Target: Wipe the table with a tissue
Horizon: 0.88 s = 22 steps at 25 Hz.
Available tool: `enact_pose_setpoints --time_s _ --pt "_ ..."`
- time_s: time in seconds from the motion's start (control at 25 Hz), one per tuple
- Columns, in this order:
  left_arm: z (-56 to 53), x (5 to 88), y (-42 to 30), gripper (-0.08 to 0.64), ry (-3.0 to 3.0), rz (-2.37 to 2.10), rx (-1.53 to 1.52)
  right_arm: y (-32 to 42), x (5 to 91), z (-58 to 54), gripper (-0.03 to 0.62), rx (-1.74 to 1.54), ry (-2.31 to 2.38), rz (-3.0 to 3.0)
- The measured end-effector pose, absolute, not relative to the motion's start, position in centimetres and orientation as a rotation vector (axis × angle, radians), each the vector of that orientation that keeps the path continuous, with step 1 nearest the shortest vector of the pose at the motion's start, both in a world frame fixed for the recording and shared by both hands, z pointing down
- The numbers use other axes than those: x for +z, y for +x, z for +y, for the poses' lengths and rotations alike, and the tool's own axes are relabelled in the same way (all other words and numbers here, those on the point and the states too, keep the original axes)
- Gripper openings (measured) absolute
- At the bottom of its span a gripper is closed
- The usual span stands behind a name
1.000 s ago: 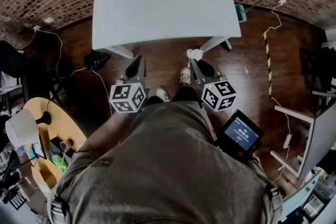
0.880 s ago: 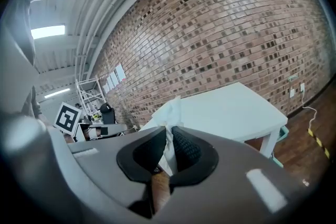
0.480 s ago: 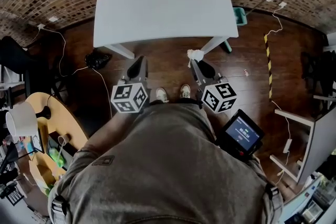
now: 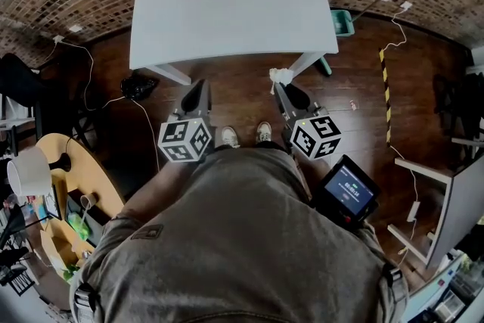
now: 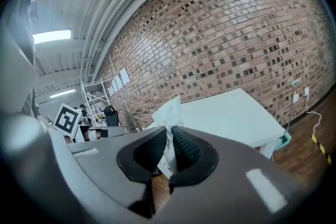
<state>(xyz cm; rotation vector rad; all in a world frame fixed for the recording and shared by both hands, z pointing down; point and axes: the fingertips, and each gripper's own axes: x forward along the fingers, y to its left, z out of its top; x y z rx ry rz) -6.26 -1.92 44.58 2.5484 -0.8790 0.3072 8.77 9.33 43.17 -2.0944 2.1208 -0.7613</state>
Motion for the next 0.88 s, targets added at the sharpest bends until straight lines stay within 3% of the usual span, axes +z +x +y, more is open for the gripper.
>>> enact_pose_setpoints --time_s 0.88 --pt "-1.48 45.28 -6.19 0.002 2.545 -0.877 0.335 8.92 44.11 9.69 0.041 -0.786 -2.091 2.133"
